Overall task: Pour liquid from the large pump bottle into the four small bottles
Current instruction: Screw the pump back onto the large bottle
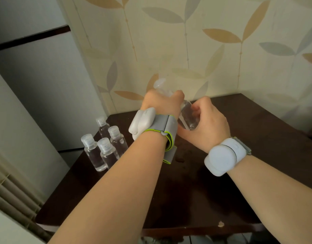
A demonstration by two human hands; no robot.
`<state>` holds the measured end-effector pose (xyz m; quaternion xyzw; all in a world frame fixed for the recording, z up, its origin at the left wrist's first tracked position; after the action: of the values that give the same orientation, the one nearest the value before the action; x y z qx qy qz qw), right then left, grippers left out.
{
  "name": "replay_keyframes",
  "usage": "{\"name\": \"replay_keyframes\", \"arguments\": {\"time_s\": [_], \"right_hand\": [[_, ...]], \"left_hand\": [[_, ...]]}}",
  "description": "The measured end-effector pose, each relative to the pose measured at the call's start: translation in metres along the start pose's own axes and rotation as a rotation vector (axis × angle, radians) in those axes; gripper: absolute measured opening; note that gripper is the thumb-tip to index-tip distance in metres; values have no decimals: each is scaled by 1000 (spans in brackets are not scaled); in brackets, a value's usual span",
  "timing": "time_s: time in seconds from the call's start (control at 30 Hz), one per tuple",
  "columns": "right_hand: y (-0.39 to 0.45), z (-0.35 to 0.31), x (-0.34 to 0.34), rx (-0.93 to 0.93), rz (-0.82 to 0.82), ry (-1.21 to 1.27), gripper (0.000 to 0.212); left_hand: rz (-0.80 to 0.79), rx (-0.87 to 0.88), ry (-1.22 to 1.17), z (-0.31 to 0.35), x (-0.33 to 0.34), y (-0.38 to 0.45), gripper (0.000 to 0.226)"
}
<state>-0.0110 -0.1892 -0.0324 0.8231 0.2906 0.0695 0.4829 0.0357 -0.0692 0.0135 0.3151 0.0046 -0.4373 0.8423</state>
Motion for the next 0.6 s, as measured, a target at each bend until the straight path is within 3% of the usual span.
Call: {"name": "replay_keyframes", "arguments": {"time_s": [0.23, 0.4, 0.6], "right_hand": [[-2, 8, 7, 162, -198, 261, 55], [-4, 6, 10, 244, -291, 403, 49], [-5, 1, 12, 342, -393, 527, 52]], "left_hand": [[-67, 225, 130, 13, -10, 1, 38], [-149, 253, 226, 11, -18, 5, 45], [-343, 272, 81, 12, -20, 2, 42]]}}
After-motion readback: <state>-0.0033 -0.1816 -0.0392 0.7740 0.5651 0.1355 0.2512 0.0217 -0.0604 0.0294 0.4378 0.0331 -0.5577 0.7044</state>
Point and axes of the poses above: each hand's wrist, its own y-axis towards the middle knuckle, its own x-axis out of the palm, z = x × y, the point moved 6 cm from there along y, towards the middle knuckle, and after that the axes turned 15 degrees about z, right-handed, at the moved point
